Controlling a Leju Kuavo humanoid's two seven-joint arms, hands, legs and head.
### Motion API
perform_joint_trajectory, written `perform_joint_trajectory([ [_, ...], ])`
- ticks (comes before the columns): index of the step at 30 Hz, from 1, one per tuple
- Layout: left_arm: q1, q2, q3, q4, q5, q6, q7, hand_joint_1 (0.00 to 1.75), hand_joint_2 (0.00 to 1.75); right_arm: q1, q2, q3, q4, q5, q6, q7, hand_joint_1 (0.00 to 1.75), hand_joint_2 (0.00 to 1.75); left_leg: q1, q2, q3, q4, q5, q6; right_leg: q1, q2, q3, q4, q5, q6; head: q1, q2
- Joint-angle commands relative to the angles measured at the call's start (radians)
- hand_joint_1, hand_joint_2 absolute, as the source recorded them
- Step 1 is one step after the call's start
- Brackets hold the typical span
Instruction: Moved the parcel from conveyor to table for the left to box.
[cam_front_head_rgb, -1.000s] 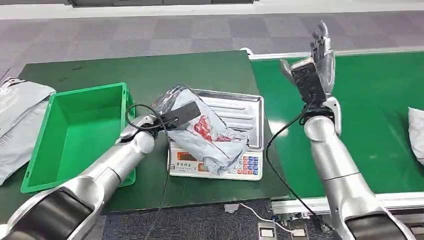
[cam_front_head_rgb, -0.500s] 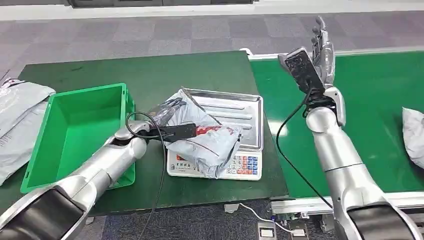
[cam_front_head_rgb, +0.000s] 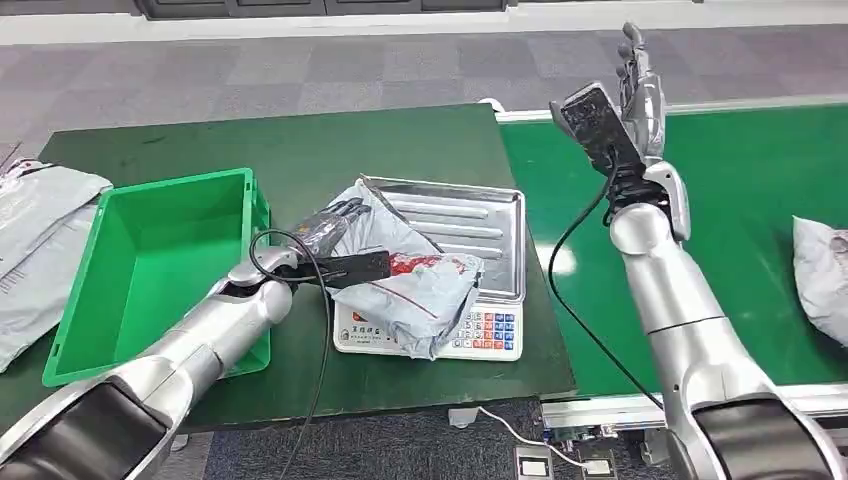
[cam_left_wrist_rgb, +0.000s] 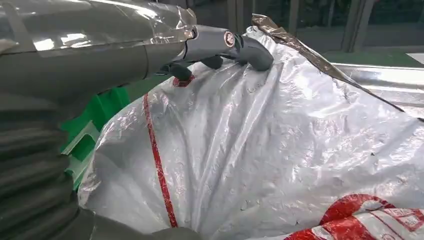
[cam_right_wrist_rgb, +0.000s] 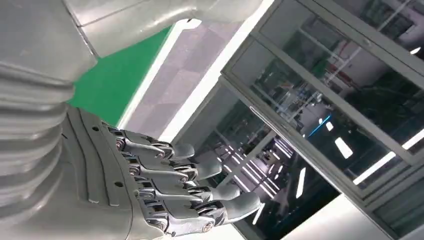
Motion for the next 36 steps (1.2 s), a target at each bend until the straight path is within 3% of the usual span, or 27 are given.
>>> perform_joint_trajectory([
  [1, 0.217, 0.016, 0.163, -0.06, 0.122, 0.056, -0.075, 1.75, 1.75, -0.036, 0.015, 0.037, 0.06, 0.042, 0.048, 0.07, 0.0, 1.75, -0.001, 0.006, 0.008, -0.006, -0.001, 0.0, -0.001, 0.006, 0.006, -0.005, 0.001, -0.001, 0.0, 0.0],
  [22, 0.218, 0.02, 0.177, -0.071, 0.114, 0.051, -0.079, 1.75, 1.75, -0.034, 0.015, 0.033, 0.065, 0.046, 0.049, 0.066, 0.0, 1.75, 0.0, 0.002, 0.008, -0.003, -0.002, 0.0, 0.0, 0.001, 0.007, -0.002, -0.003, 0.0, 0.0, 0.0],
  [23, 0.217, 0.011, 0.214, -0.102, 0.134, 0.112, -0.154, 1.75, 1.75, -0.052, 0.002, 0.046, 0.119, 0.074, 0.132, 0.192, 0.0, 1.75, 0.0, 0.003, 0.009, -0.005, -0.002, 0.0, 0.0, 0.002, 0.009, -0.005, -0.002, -0.001, 0.0, 0.0],
  [26, 0.222, 0.014, 0.274, -0.235, 0.102, 0.028, -0.062, 1.75, 1.75, -0.077, -0.006, 0.005, 0.232, 0.028, 0.177, 0.159, 0.0, 1.75, 0.0, -0.001, 0.006, -0.002, -0.001, 0.0, 0.001, -0.002, 0.007, -0.002, -0.003, 0.0, 0.0, 0.0],
  [36, 0.239, 0.028, 0.441, -0.367, 0.135, 0.0, -0.06, 1.75, 1.75, -0.099, 0.011, 0.028, 0.296, 0.029, 0.263, 0.163, 0.0, 1.75, 0.0, 0.001, 0.004, -0.001, -0.002, 0.0, 0.0, 0.001, 0.004, 0.0, -0.003, -0.001, 0.0, 0.0],
])
